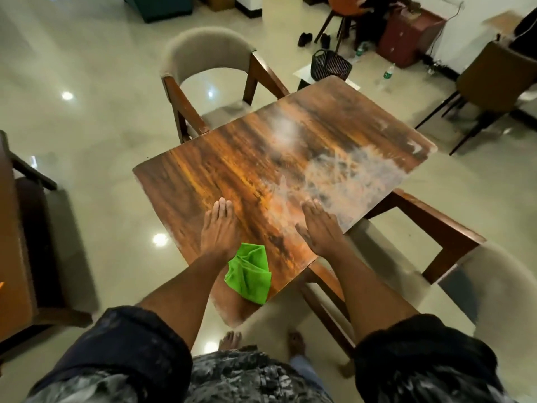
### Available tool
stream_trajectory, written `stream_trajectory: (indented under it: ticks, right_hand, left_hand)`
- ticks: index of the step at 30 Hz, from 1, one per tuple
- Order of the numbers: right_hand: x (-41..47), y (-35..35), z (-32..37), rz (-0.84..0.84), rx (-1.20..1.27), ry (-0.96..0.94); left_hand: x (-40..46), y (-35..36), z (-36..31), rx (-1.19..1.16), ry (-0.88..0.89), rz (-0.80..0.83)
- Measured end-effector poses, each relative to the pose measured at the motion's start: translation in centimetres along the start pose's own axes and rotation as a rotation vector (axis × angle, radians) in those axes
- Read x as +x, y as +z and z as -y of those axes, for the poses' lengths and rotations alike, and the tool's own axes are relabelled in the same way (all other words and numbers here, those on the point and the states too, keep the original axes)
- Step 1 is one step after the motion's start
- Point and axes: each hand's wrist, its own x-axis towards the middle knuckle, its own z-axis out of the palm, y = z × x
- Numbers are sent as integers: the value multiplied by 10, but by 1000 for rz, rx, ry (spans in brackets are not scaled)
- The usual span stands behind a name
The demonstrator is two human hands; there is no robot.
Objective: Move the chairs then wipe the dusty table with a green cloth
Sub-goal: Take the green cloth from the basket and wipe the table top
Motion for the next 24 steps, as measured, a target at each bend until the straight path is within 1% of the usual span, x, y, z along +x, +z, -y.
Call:
stream_trajectory:
  ticks: [3, 6, 8, 9, 11, 13, 16, 18, 20, 24]
  right_hand:
    - [-5, -3, -36, 56, -27, -51]
    - [-4, -4, -66, 52, -85, -81]
    - [-2, 0, -75, 124, -96, -119]
    - [3, 5, -77, 156, -106, -140]
    - [14, 14, -71, 160, -93, -215]
    - [27, 17, -56, 168, -63, -244]
    - [46, 39, -33, 195, -15, -287]
    - [53, 52, -14, 214, -4, -319]
    - [55, 67, 3, 185, -23, -383]
    - [61, 96, 31, 217, -30, -487]
  left_hand:
    - [-9, 19, -26, -88, -103, 49]
    - [-22, 31, -55, -107, -174, 67]
    - [-30, 38, -68, -136, -190, 94]
    - [-34, 43, -72, -148, -211, 79]
    - [-39, 49, -73, -157, -268, 67]
    - [-41, 52, -68, -170, -320, 89]
    - [-44, 62, -56, -157, -370, 79]
    - [-45, 66, -43, -185, -418, 101]
    - [-47, 77, -26, -178, -454, 78]
    - [-56, 102, -5, -213, -531, 71]
